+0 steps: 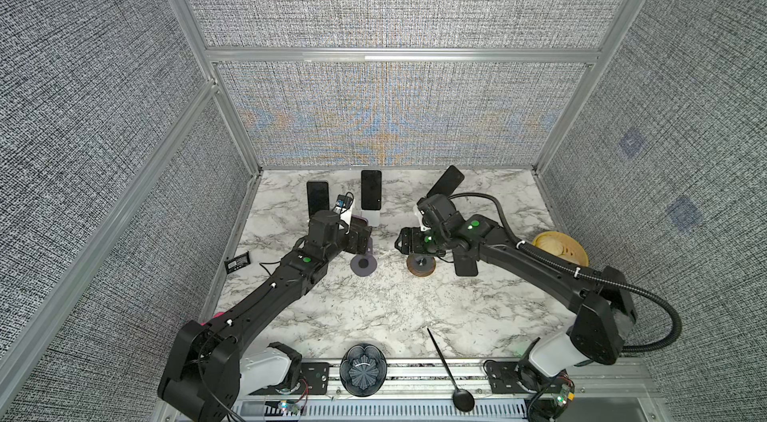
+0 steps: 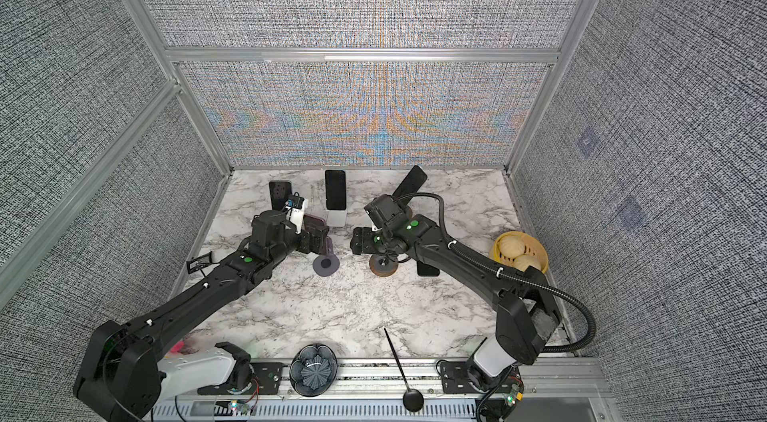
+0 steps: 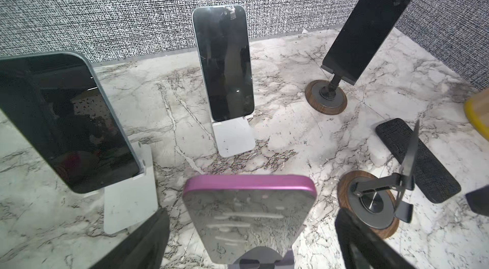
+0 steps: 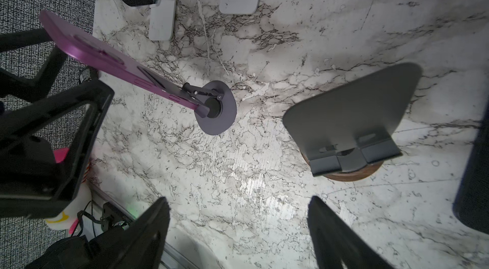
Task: Remove the phone from the phone stand
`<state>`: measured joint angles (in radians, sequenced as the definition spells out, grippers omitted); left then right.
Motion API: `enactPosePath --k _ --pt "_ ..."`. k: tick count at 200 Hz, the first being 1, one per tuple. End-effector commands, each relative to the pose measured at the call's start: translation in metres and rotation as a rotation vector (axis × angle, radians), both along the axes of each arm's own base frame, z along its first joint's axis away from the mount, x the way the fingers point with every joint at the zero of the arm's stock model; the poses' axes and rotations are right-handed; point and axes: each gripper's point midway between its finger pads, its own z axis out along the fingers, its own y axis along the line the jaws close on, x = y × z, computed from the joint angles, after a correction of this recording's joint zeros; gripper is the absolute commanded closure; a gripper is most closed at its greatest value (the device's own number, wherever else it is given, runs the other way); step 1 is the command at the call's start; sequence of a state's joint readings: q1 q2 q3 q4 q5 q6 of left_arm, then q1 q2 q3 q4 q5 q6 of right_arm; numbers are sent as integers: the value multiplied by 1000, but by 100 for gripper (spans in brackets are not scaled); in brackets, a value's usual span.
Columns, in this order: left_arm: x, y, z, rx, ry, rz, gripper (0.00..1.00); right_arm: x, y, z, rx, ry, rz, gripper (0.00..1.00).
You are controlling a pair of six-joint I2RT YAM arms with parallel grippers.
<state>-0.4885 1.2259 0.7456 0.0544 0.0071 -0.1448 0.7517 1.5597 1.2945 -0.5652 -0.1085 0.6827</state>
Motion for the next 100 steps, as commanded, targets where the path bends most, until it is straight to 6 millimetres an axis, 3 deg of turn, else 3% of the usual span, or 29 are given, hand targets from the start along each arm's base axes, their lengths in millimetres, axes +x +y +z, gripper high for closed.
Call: enactPosePath --k 1,100 --pt "6 -7 6 -32 -16 -14 2 2 2 1 11 -6 -3 17" --pt "22 -16 -15 -18 24 -11 2 3 2 -1 4 -1 3 17"
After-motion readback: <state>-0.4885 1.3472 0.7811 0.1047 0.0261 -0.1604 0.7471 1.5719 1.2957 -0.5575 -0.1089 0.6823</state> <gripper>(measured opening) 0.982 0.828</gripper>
